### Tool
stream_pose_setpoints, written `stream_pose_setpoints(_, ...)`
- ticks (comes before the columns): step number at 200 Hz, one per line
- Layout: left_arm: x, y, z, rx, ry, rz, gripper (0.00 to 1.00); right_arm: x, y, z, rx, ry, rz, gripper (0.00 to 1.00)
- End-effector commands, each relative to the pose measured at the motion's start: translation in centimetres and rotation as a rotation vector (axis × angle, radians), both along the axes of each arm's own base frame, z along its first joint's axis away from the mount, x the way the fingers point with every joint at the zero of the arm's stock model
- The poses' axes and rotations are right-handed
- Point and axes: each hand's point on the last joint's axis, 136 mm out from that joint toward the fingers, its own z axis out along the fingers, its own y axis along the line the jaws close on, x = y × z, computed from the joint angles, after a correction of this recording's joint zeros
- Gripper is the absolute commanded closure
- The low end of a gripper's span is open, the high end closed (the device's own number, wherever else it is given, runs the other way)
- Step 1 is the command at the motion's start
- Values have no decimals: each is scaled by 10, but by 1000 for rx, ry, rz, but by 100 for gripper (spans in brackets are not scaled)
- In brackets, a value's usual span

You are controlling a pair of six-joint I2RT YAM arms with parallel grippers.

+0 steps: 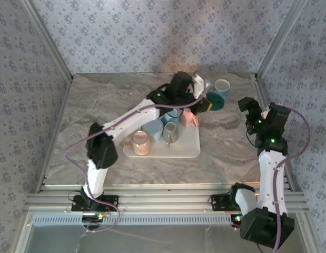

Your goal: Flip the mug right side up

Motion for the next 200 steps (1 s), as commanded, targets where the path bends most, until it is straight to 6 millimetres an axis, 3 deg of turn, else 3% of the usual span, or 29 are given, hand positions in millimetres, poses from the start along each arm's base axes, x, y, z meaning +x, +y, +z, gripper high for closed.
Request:
stream_pose_setpoints(1,13,-21,2,46,-96,36,100,-5,-11,-22,-142,124,32,5)
stream_pose_setpoints(13,22,-34,-9,74,-97,58,100,-2,-12,-27,-165,141,57,6)
stream_pose_setpoints(17,26,-37,-21,101,-87,68,100,-2,-12,-29,-172,148,65,6)
stream_pose_setpoints(28,36,-45,-26,117,-103,92,100,-2,-16,-34,-172,182,56,6)
stream_pose_setpoints(32,37,-45,-37,148,-92,96,100,-3,-17,-36,-202,189,71,6)
stream_pose_setpoints(38,41,-46,-35,146,-106,109,100,-3,-20,-38,-215,201,73,7)
stream_pose_setpoints(89,59,-50,-85,226,-125,153,100,-3,-35,-51,-177,251,51,6)
stream_pose_setpoints(155,47,-57,-101,272,-157,106,100,-6,-36,-59,-156,267,41,6)
stream_pose_setpoints(200,27,-66,-105,290,-162,34,100,-6,-37,-62,-152,270,32,6)
